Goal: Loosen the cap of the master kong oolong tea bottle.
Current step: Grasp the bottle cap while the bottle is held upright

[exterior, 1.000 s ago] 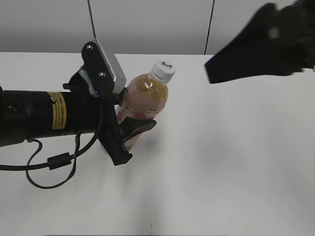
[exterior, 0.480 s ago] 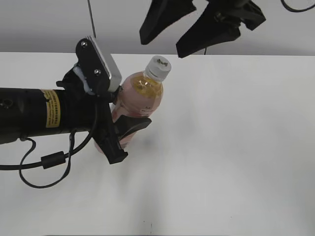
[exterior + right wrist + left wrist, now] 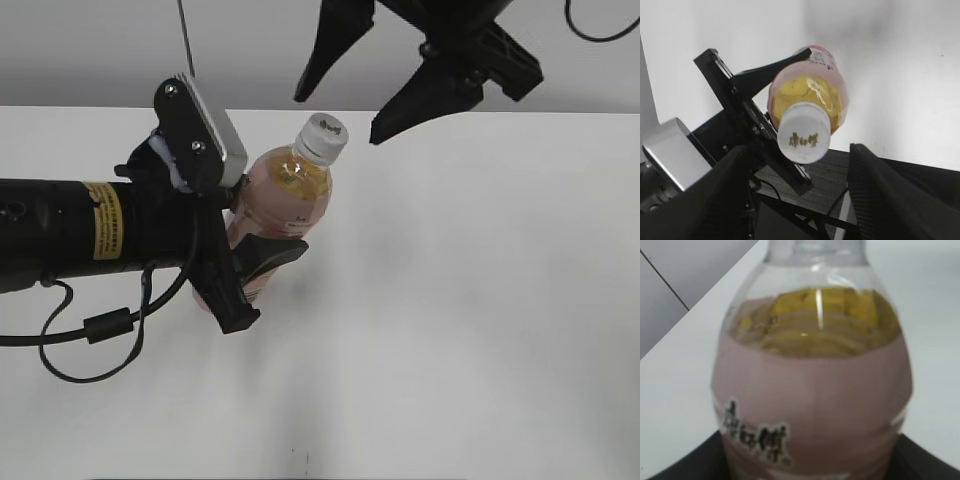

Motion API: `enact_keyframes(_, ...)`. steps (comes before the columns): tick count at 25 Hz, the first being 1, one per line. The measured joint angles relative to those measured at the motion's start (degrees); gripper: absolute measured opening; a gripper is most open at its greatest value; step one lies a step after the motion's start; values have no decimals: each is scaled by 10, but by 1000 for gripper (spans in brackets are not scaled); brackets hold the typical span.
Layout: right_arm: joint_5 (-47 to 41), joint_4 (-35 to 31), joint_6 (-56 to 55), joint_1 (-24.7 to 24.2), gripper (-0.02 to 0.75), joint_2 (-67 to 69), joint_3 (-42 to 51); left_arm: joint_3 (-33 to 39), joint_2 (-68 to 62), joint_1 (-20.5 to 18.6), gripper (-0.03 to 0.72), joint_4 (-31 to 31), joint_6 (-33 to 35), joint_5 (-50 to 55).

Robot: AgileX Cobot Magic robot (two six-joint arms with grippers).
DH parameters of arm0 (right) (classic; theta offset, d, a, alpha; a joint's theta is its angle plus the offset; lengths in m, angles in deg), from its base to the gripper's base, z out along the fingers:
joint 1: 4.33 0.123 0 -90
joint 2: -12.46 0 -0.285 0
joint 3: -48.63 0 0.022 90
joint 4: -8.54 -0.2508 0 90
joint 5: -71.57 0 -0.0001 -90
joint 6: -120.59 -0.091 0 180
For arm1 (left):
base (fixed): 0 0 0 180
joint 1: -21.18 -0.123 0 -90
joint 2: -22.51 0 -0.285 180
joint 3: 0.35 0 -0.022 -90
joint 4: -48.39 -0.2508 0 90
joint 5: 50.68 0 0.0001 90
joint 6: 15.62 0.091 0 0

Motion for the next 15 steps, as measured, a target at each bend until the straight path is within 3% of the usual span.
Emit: enact_keyframes(15,36,-20,-40,0,427,41,-2,0,0,0,400,2,0,-3)
